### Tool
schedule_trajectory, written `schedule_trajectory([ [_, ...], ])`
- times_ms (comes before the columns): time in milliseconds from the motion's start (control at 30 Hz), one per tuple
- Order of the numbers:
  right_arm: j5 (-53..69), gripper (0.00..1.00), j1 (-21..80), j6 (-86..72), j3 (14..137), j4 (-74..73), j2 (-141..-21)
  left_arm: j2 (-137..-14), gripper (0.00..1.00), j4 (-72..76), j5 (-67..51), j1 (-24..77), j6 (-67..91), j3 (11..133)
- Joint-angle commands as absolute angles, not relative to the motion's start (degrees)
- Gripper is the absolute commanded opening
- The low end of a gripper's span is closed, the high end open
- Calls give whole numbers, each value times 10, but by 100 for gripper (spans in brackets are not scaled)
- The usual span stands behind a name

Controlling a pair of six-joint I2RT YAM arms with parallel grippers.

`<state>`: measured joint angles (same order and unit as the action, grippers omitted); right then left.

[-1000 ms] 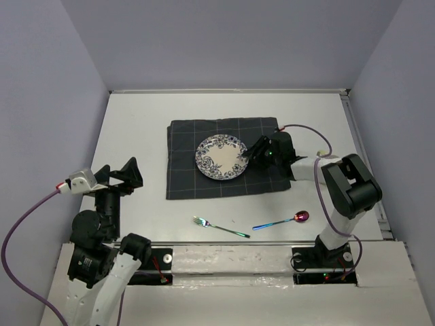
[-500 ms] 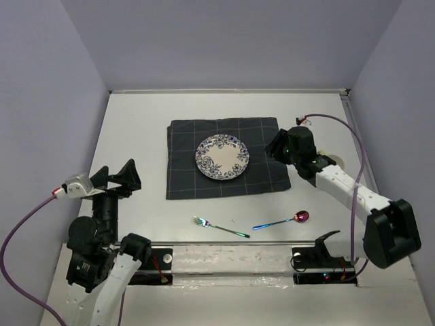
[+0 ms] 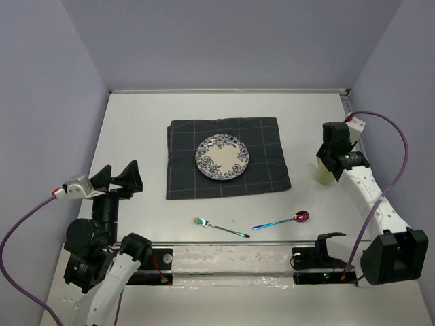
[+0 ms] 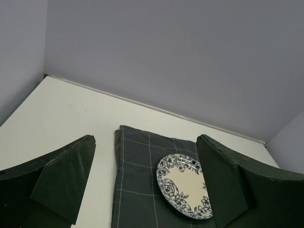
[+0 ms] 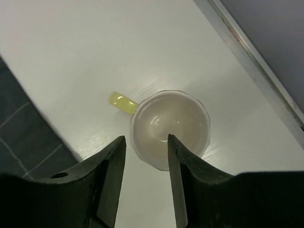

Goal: Set the dinner table for one person

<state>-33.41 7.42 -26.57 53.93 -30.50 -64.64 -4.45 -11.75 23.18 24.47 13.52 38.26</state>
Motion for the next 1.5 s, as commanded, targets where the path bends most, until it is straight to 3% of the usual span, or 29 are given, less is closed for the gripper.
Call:
schedule_trajectory([
  [0, -326, 46, 38, -236, 570, -341, -669, -48, 99, -83, 245, 260, 119, 381],
  [433, -246, 45, 23, -232, 570, -314, -761, -41, 99, -80, 247, 270, 119, 380],
  [567, -236, 40, 18, -231, 565, -303, -756, -43, 99, -79, 244, 271, 117, 379],
  [767, -220, 29, 18, -239, 554, -294, -786, -42, 99, -79, 245, 272, 118, 379],
  [933, -236, 13, 18, -237, 553, -290, -776, -41, 99, -79, 245, 272, 117, 379],
  [1000, -248, 0, 18, -230, 558, -291, -770, -40, 99, -80, 246, 272, 117, 379],
  [1033, -255, 0, 18, -229, 562, -295, -766, -39, 99, -80, 247, 271, 117, 379],
  [1167, -295, 0, 18, -197, 612, -320, -737, -38, 99, -81, 247, 271, 118, 380],
  [1267, -259, 0, 46, -169, 689, -309, -716, -40, 99, -80, 244, 272, 118, 379],
  [1467, -182, 0, 136, -135, 827, -299, -833, -47, 99, -82, 244, 270, 117, 379],
])
